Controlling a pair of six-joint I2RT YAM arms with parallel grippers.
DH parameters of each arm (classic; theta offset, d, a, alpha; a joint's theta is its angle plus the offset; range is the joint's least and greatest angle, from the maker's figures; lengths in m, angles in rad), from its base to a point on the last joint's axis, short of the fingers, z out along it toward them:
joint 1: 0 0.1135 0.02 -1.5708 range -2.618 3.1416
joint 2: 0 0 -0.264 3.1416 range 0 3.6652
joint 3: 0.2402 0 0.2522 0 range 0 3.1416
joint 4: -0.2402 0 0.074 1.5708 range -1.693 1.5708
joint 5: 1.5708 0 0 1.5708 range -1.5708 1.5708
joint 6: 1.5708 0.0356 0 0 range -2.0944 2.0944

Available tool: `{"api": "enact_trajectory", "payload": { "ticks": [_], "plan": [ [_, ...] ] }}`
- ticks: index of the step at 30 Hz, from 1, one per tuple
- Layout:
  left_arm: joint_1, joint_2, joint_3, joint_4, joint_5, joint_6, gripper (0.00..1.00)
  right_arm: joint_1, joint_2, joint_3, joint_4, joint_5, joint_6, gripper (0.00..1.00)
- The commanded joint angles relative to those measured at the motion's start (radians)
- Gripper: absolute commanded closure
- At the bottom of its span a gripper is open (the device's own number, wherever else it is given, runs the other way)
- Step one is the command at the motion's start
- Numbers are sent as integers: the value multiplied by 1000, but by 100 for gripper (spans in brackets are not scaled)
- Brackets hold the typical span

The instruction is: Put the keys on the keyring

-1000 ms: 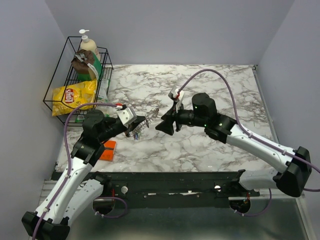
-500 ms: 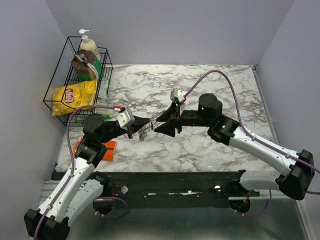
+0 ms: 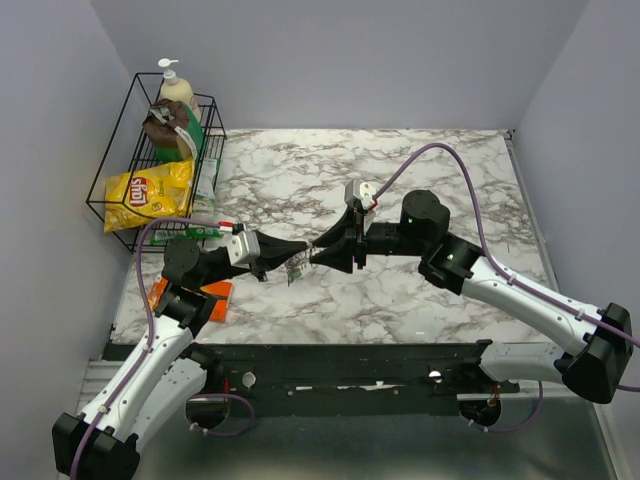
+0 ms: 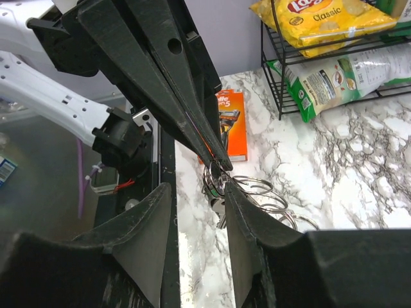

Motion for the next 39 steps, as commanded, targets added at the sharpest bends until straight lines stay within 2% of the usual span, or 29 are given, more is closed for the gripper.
{"api": "enact_trajectory", "payload": {
  "ticks": [1, 15, 19, 21, 23, 24, 31, 34, 35, 39],
  "plan": [
    [-4, -19, 1, 113, 49, -28, 100, -3, -14, -14, 25, 5, -18, 58],
    [-4, -10, 4, 156, 81, -70, 100, -3, -3, 11, 26, -5, 5, 72],
    [-4, -8, 4, 155, 93, -73, 100, -3, 6, 20, 27, -2, 19, 83],
    [-4, -11, 4, 150, 95, -73, 100, -3, 12, 26, 28, -5, 25, 85],
    [-4, -15, 8, 133, 98, -67, 100, -3, 15, 28, 28, -5, 28, 92],
    [-4, -18, 10, 129, 101, -64, 100, -1, 15, 29, 25, -5, 28, 99],
    [-4, -24, 36, 58, 104, -27, 100, -3, 9, 40, -3, 5, 17, 99],
    [-4, -28, 73, -26, 87, 20, 100, -3, 10, 54, -36, 5, 0, 99],
    [-4, -30, 100, -84, 79, 33, 99, -3, 10, 55, -55, 2, -9, 99],
    [-4, -18, 168, -190, 64, 42, 74, -3, 1, 71, -96, 2, -41, 99]
  ]
}}
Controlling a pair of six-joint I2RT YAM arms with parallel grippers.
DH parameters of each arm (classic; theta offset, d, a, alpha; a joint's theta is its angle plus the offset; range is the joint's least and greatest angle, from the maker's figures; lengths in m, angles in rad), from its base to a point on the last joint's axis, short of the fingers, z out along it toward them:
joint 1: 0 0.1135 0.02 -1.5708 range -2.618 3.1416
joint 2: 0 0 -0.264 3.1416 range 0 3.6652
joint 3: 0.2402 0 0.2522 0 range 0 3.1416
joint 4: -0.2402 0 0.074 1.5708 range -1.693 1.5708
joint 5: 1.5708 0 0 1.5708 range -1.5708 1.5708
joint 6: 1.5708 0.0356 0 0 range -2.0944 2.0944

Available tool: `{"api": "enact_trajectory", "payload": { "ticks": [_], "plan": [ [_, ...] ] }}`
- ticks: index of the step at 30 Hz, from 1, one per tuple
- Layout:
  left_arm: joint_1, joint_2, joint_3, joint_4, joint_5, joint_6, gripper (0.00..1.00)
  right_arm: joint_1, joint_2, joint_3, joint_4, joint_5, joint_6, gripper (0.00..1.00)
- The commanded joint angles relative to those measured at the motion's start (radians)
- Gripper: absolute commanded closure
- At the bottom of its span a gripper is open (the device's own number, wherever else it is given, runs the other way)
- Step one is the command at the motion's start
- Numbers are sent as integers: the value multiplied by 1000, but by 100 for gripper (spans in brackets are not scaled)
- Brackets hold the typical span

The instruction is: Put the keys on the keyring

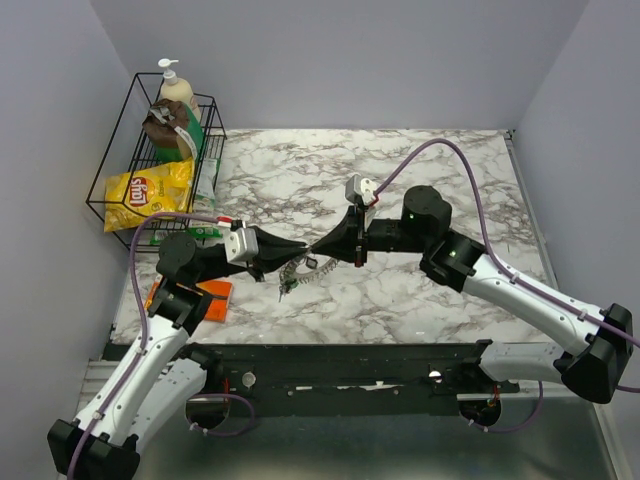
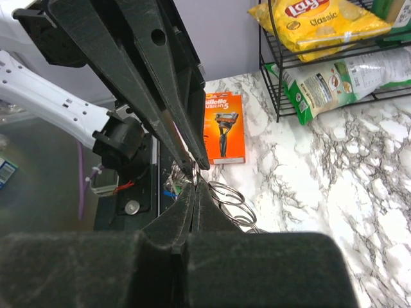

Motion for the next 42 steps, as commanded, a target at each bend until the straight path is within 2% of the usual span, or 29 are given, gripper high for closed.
{"api": "enact_trajectory", "payload": {
  "ticks": [1, 3, 6, 10, 14, 23, 30, 42],
  "plan": [
    [-5, -4, 112, -116, 16, 48, 70, 2, -6, 42, -69, 8, -45, 99],
    [-5, 5, 149, -164, 26, 48, 59, 2, -14, 45, -77, 3, -62, 99],
    [-5, 18, 216, -273, 27, 97, 52, 1, -18, 63, -146, -3, -126, 100],
    [-5, 80, 333, -480, 45, 203, 50, -2, -5, 98, -227, -33, -184, 99],
    [-11, 165, 505, -762, 72, 316, 50, -2, 14, 141, -330, -69, -244, 99],
    [-76, 341, 741, -1104, 55, 450, 51, -10, 58, 232, -522, -150, -364, 100],
    [-156, 449, 839, -1238, 15, 488, 57, -10, 84, 267, -577, -171, -404, 100],
    [-235, 515, 838, -1313, -92, 519, 58, -13, 58, 253, -557, -129, -401, 99]
  ]
}}
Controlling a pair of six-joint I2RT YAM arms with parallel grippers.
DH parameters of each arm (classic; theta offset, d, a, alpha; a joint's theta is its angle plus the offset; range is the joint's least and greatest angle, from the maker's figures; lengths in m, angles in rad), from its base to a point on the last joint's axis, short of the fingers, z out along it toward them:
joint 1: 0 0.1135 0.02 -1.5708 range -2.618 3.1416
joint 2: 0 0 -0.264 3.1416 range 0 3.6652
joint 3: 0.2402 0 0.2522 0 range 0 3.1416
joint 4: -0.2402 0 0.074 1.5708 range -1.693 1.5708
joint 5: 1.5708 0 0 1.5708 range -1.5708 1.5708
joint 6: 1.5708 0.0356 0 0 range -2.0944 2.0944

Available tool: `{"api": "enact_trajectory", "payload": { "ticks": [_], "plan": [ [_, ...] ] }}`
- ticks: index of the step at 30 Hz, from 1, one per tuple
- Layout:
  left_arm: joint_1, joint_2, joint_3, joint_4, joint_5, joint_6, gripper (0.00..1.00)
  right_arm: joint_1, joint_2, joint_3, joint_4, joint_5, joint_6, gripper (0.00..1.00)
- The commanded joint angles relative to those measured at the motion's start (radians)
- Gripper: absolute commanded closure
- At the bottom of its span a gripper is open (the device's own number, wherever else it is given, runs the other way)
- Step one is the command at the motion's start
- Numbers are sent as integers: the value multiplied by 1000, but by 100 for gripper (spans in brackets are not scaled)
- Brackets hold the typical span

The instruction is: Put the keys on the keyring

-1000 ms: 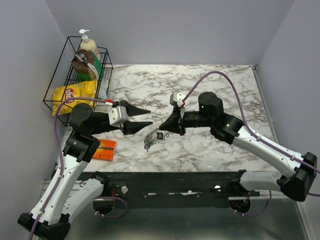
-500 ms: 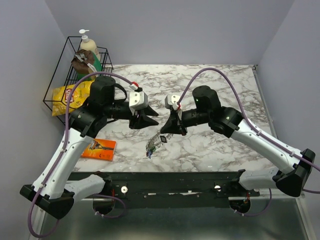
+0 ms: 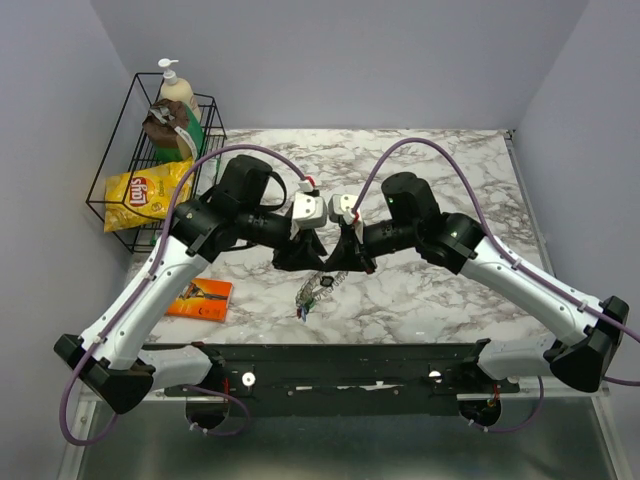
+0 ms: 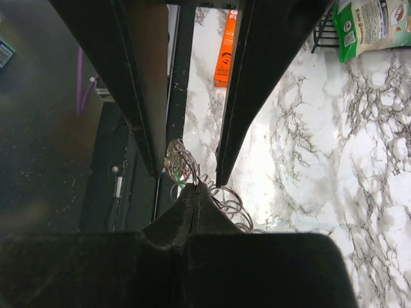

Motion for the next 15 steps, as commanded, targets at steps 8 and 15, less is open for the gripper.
{"api": "enact_trajectory", "payload": {
  "ticks": [8, 15],
  "plan": [
    [-29, 19, -17, -37, -125, 34, 63, -9, -45, 7, 39, 11, 2, 99],
    [-35, 31, -30, -34, -122, 40, 69, -11, -50, 3, 42, 20, 5, 99]
  ]
}}
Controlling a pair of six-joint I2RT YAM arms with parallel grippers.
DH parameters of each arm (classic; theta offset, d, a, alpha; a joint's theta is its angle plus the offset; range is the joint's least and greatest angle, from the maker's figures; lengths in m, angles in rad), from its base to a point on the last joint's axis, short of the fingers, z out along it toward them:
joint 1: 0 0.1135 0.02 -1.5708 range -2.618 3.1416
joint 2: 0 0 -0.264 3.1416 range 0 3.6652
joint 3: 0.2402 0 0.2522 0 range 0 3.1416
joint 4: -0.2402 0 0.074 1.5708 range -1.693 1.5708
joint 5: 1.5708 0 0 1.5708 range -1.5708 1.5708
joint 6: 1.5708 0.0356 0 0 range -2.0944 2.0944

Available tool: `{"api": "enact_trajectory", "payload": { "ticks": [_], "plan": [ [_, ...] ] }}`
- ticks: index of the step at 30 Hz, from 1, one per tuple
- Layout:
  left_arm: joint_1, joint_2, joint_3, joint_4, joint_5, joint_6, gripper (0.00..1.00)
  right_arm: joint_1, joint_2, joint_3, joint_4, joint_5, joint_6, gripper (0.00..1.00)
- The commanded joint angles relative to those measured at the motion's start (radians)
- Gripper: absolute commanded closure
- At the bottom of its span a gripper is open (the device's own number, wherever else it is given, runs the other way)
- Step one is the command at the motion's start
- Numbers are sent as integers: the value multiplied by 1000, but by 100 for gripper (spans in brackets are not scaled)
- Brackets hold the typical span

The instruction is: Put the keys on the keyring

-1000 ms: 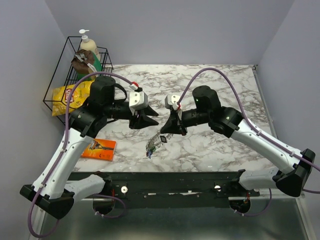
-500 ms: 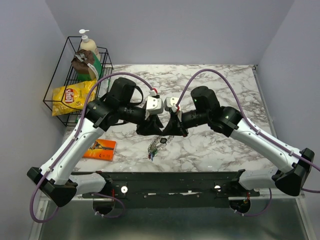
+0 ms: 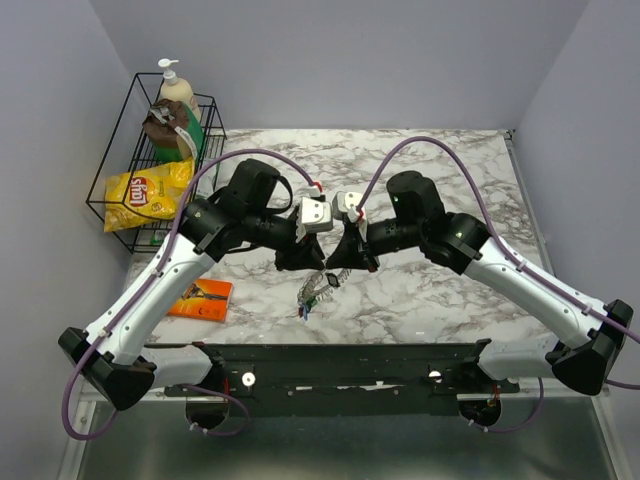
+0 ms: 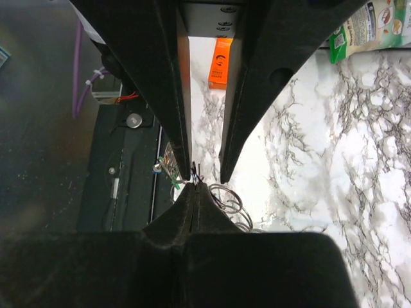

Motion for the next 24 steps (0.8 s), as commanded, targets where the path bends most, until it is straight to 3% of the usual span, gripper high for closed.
{"api": "enact_trajectory", "payload": {
  "ticks": [1, 5, 7, 13, 17, 24],
  "plan": [
    [-8, 11, -10, -8, -21, 16, 70, -5, -33, 4, 44, 13, 1, 99],
    [-11, 13, -13, -11, -9, 23, 85, -5, -33, 2, 48, 8, 2, 99],
    [-11, 13, -15, -4, -1, 22, 99, -5, -35, 2, 50, 7, 5, 99],
    [-13, -38, -59, 116, -2, -47, 100, -5, -52, -11, 71, 49, 27, 97],
    [-13, -96, -134, 290, -60, -124, 100, -6, -102, -50, 135, 103, 56, 77],
    [-13, -211, -320, 582, -171, -265, 100, -10, -194, -106, 217, 186, 131, 62]
  ]
}}
